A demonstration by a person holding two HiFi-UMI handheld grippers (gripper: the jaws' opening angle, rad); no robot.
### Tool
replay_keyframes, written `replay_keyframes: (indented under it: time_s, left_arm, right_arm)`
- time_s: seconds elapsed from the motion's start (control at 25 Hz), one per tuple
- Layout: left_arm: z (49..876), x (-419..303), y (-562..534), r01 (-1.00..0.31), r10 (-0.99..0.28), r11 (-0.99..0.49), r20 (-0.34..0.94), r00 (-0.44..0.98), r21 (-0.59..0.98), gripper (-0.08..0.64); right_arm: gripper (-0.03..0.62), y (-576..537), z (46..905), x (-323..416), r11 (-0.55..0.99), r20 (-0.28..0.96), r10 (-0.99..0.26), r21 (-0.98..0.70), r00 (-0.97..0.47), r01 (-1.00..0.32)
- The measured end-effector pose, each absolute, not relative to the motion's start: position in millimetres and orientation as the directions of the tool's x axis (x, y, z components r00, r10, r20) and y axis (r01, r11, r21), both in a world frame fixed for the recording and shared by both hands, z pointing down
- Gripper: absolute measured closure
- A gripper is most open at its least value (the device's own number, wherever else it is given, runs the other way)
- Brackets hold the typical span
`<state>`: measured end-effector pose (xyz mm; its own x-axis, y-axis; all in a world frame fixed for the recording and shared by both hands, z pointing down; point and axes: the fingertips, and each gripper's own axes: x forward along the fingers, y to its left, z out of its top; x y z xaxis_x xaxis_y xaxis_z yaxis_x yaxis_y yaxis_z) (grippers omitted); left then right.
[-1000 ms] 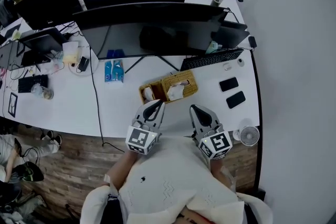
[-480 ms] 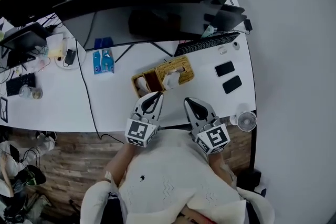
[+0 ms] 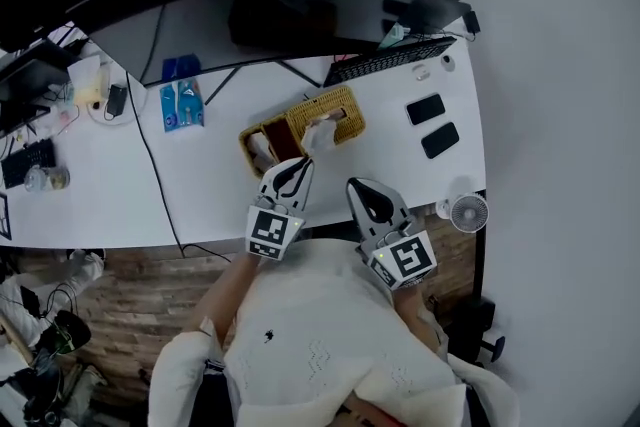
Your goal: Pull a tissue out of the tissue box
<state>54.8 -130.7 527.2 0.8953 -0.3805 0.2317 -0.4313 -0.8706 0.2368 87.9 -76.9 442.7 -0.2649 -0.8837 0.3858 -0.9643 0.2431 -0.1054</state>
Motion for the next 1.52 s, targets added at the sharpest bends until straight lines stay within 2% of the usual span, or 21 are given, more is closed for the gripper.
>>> replay_keyframes:
  time_s: [0.6,0.64,0.68,0.72,1.28,1.52]
  left_arm:
    - [575.8,89.2,-125.7,-0.366,-0.278,-0.902,0.340,0.898,0.228,0.529]
    - [580.5,89.9,-126.0,-0.369,-0.275,-0.901,0.356,0.893,0.230,0.491]
    - [585.2,90.3,-126.2,-0.372,-0.272,-0.899,0.371,0.888,0.231,0.419]
    - [589.4,90.5,-126.8,-0.378,-0.273,-0.897,0.384,0.882,0.231,0.401]
    - [638.9,95.7,-132.8,-0.517,-0.319,-0.813,0.539,0.780,0.268,0.325]
    - [647.0,95.2,-143.1,-0.576,-0.376,-0.788,0.570,0.731,0.218,0.311]
  right_arm:
    - [0.591,-52.5,462.5,113.0,0.135,0.448,-0.876,-0.126,-0.178,-0.983]
    - [0.591,-51.2,463.7,113.4,0.132,0.451,-0.875,-0.128,-0.176,-0.983]
    - [0.591,-49.8,465.0,113.8,0.128,0.453,-0.874,-0.130,-0.174,-0.983]
    - [0.591,-48.6,466.4,114.4,0.124,0.456,-0.874,-0.132,-0.171,-0.983]
    - [0.591,-39.2,478.5,118.5,0.086,0.472,-0.870,-0.145,-0.145,-0.986]
    - [0.591,-34.5,484.2,121.0,0.068,0.483,-0.865,-0.156,-0.136,-0.985]
